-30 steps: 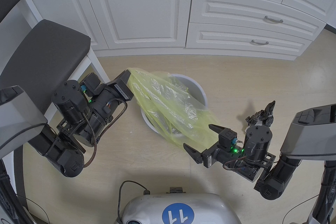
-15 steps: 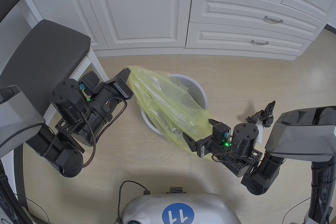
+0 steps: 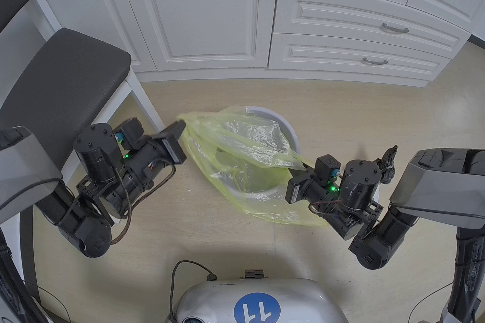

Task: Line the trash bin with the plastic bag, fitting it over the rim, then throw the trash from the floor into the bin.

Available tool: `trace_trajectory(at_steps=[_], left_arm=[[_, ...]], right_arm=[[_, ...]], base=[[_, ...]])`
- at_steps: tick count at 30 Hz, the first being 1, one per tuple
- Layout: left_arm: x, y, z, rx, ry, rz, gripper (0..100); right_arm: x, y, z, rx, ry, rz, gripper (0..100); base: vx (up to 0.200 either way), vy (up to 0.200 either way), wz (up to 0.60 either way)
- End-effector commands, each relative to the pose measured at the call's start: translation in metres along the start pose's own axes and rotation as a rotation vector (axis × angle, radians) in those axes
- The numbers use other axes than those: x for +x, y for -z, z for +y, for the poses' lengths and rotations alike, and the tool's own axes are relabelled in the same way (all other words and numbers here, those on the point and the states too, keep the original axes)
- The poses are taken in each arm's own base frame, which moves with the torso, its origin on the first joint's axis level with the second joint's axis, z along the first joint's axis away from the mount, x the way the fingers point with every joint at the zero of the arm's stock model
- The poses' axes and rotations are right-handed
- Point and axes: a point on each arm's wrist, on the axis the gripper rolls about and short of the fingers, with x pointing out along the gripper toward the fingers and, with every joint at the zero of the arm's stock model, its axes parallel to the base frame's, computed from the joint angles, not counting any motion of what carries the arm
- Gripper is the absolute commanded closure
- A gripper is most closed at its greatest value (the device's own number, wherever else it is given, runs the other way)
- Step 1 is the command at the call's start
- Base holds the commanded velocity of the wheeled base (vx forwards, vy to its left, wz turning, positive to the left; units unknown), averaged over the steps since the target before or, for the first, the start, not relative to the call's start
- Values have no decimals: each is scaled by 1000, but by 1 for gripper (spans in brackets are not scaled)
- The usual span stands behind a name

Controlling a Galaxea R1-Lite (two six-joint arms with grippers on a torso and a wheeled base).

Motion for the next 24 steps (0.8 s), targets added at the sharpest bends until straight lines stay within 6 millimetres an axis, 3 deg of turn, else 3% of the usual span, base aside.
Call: trace_trajectory(at_steps=[1,7,9,14,17,20,24], left_arm=[[-22,5,18,52,-13,149,100],[-28,21,27,142,-53,304,100],[-18,33,41,146,-81,326,100],[5,47,52,114,-116,249,100],[2,36,42,89,-108,162,100],[-21,5,13,92,-36,128,100],[-53,-17,-5,78,73,206,100]], right_arm=[[12,-9,-2,52,10,-69,100],[15,3,2,66,-3,-43,100],[19,13,5,75,-9,-27,100],[32,16,8,91,26,-62,100],[41,10,10,149,75,-111,100],[42,14,10,153,76,-102,100],[45,18,14,157,70,-102,100]], base=[[0,0,0],[0,0,0],[0,0,0],[0,0,0],[0,0,0],[0,0,0],[0,0,0]])
